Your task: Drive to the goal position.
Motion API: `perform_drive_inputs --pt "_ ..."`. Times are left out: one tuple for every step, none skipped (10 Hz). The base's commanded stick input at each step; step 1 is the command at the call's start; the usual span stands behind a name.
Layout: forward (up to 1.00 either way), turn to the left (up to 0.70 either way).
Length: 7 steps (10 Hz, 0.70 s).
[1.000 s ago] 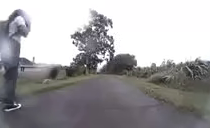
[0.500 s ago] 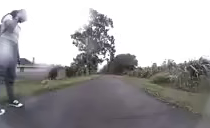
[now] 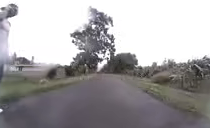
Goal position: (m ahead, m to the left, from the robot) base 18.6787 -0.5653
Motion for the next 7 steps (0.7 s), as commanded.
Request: perform_drive_inputs --pt "0.85 0.00" --pt "0.85 0.00" --pt "0.85 0.00" --pt "0.85 0.00" --pt "0.85 0.00" --pt "0.85 0.00" --pt "0.85 0.00"
